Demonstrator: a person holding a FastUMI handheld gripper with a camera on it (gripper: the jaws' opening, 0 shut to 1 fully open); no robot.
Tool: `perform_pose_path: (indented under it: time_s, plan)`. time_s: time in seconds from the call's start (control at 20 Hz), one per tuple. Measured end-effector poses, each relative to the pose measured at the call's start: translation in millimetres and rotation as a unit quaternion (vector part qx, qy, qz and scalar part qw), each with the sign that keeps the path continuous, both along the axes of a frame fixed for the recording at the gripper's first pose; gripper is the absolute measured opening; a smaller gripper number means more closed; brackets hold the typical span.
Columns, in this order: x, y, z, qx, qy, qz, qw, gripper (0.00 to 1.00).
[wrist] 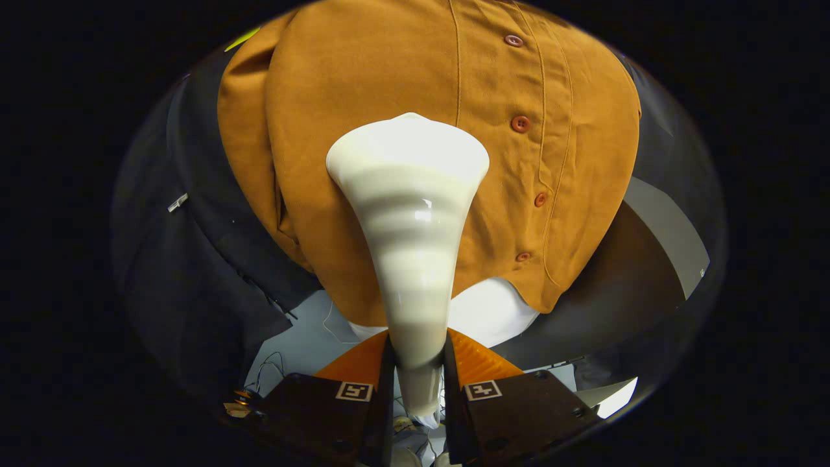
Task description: Iron the clothes twice with a garment steamer, once on the left side and once on the right side.
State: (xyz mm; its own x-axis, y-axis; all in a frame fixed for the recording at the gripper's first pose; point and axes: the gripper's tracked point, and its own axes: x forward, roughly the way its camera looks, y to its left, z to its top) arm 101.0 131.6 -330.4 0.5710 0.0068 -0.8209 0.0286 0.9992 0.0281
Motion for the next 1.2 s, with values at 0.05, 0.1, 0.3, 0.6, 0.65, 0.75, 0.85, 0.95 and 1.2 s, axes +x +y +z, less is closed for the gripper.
perform_pose_path:
  time_s: [0.05,0.1,0.3,0.6,0.65,0.75,0.85,0.95,1.2]
  plan:
    - [-4,0,-3,0.001,0.003,0.003,1.000,0.37]
    - [-8,0,-4,0.002,0.005,0.006,1.000,0.37]
    - [-17,-7,11,0.002,-0.007,0.013,1.000,0.37]
    - [-10,-45,78,-0.003,-0.089,0.001,0.996,0.37]
    - [-8,-52,89,-0.004,-0.102,-0.003,0.995,0.37]
    - [-6,-63,117,-0.005,-0.129,-0.011,0.992,0.37]
    - [-8,-81,143,-0.006,-0.157,-0.022,0.987,0.36]
    - [-8,-97,167,-0.006,-0.191,-0.034,0.981,0.36]
    - [-11,-142,230,-0.023,-0.279,-0.055,0.959,0.36]
